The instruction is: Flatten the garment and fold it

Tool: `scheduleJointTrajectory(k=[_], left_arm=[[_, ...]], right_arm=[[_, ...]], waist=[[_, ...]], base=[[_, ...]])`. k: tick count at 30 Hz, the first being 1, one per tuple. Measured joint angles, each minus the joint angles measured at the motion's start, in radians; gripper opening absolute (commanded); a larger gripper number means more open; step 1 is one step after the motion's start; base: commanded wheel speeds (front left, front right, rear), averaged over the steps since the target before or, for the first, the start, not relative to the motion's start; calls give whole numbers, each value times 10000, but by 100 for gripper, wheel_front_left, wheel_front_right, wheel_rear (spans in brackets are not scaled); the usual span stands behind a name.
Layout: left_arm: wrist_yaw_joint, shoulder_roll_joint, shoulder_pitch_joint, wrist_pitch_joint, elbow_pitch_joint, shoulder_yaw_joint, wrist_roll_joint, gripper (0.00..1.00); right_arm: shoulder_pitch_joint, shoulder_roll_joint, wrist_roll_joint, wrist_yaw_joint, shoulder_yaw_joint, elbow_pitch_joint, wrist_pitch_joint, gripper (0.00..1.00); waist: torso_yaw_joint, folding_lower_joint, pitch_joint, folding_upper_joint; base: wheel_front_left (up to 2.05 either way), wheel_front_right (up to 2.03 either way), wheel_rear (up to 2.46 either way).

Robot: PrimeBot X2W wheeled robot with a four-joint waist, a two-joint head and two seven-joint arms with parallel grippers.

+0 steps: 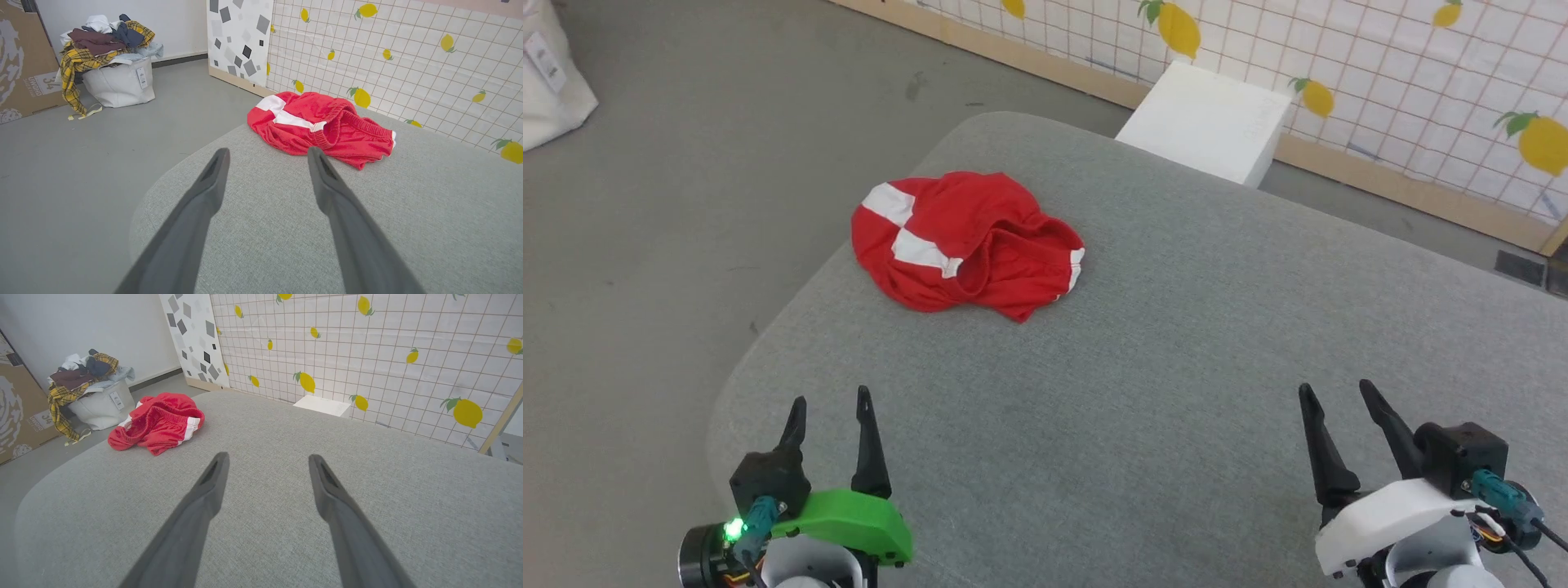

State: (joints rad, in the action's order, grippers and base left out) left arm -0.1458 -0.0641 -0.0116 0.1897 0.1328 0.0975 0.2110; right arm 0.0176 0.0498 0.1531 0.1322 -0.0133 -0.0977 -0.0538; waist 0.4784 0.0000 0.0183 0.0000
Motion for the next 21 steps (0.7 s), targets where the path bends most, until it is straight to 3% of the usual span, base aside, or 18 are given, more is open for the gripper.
scheduleJointTrajectory(k=[21], left_arm=[[-460,-295,4,245,2,307,253,100]], right_arm=[[12,0,349,0,0,-84,-82,100]], waist=[[865,0,-44,0]], base=[[0,0,0]])
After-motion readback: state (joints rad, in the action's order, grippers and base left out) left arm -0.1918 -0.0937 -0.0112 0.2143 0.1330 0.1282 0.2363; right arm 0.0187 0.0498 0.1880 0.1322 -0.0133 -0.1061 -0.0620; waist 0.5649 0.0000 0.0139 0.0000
